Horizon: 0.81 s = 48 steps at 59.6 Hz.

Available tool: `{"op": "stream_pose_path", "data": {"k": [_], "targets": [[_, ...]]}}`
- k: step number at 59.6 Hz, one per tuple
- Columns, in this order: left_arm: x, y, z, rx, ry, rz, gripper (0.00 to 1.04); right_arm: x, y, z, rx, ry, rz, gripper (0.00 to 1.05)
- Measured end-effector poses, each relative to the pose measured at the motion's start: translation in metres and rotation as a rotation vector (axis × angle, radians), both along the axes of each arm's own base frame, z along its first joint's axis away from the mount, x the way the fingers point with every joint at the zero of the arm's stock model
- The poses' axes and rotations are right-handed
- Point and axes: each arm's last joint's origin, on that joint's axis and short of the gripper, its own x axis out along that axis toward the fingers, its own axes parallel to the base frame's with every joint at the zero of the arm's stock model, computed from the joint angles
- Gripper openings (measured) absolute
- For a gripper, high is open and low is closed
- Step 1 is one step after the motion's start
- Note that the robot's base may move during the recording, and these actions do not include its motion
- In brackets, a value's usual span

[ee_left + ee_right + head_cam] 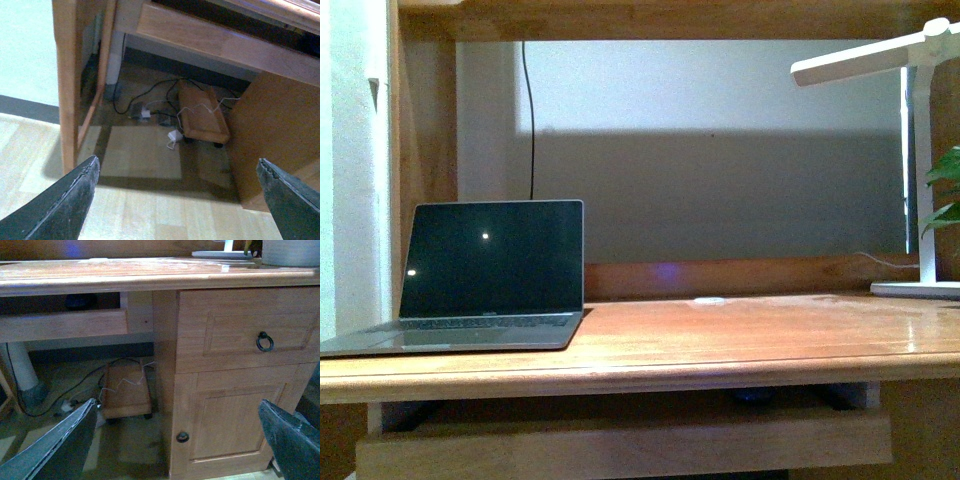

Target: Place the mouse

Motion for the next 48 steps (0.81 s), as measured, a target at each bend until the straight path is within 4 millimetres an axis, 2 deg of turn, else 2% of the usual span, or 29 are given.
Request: {"op": "stream_pose_path", "data": {"k": [5,13,21,30,41,48], "targets": [[0.016,0.000,0.000,0.022,0.035,-0.041,0.97,0.000,0.000,0.000,0.000,0.000,0.000,0.97],[0.050,0.003,0.007,0.181,0.036,-0.099,0.97,0.000,0.000,0.000,0.000,0.000,0.000,0.97],[0.097,0.005,0.013,0.447,-0.010,-0.184,0.97,0.000,0.000,0.000,0.000,0.000,0.000,0.97],[0.144,0.006,0.008,0.798,-0.118,-0.297,0.97,0.000,0.000,0.000,0.000,0.000,0.000,0.97],[0.183,0.005,0.000,1.141,-0.282,-0.400,0.97,0.000,0.000,0.000,0.000,0.000,0.000,0.97],[0.204,0.006,-0.008,1.289,-0.360,-0.442,0.97,0.000,0.000,0.000,0.000,0.000,0.000,0.97]]}}
